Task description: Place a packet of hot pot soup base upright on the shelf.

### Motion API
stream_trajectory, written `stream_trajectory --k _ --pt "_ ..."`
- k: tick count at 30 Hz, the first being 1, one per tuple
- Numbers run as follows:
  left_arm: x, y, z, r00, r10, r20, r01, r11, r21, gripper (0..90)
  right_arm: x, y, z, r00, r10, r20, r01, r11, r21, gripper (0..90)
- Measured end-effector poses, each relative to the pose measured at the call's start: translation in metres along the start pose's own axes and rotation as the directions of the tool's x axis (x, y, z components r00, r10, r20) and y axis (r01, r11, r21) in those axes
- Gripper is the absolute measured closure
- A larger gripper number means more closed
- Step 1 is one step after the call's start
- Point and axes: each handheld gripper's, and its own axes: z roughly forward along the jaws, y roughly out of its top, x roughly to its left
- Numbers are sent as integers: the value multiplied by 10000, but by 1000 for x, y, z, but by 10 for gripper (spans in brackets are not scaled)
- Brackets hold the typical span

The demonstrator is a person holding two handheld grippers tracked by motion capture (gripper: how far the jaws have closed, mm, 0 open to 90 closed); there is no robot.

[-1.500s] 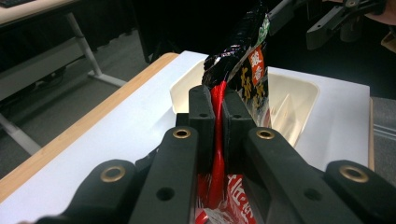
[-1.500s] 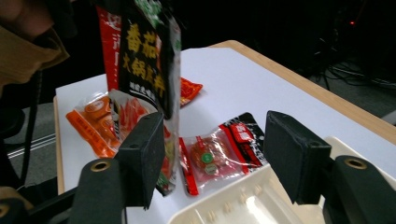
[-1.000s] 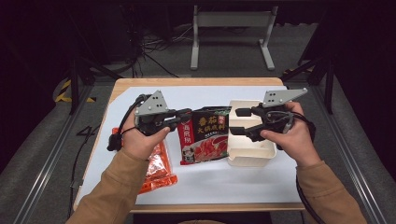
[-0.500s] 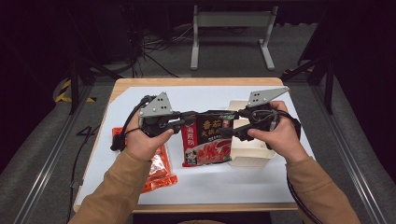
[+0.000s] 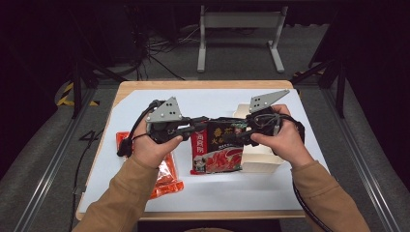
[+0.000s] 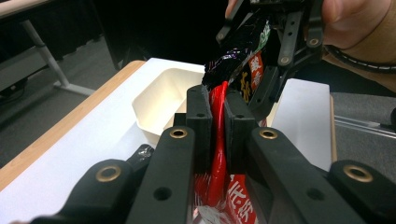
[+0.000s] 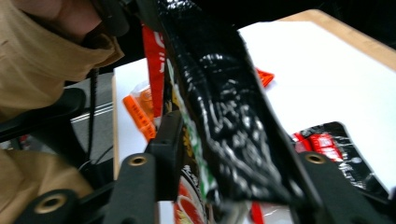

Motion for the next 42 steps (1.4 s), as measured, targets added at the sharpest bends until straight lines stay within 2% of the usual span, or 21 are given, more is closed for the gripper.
stream_trajectory --k 5,11,16,19,21,25,27,30,38,42 --pt "-1 0 -2 10000 25 -21 -25 10000 -60 832 -3 0 -2 9986 222 -474 -217 9997 111 716" --pt "-1 -2 -2 9997 -187 -124 185 9997 -154 809 0 3 -2 9989 144 -445 -131 9995 290 760" --pt "-1 -2 -4 9995 -321 -63 319 9991 -276 776 1 6 -6 9994 146 -311 -142 9998 132 786" --pt "-3 -2 -6 9989 -473 3 473 9975 -526 689 0 9 -11 9992 293 -261 -296 9995 -112 805" --pt "-5 -1 -6 9991 -410 -52 407 9975 -584 665 0 11 -14 9991 361 -243 -367 9991 -234 813" --pt "-5 -1 -10 9984 -492 -294 462 9944 -945 516 1 14 -17 9991 363 -206 -370 9987 -341 818" --pt "-4 -1 -13 9970 -710 -318 666 9903 -1222 458 0 16 -19 9994 334 -136 -340 9983 -480 819" --pt "-3 -2 -19 9954 -802 -530 726 9886 -1322 380 -2 20 -26 9995 289 84 -282 9968 -753 820" --pt "3 -10 -32 9896 -1292 -629 1179 9804 -1578 326 -12 29 -41 9975 108 705 -30 9940 -1095 821" --pt "6 -16 -35 9875 -1377 -766 1253 9809 -1484 316 -20 32 -50 9951 114 980 10 9921 -1253 821"
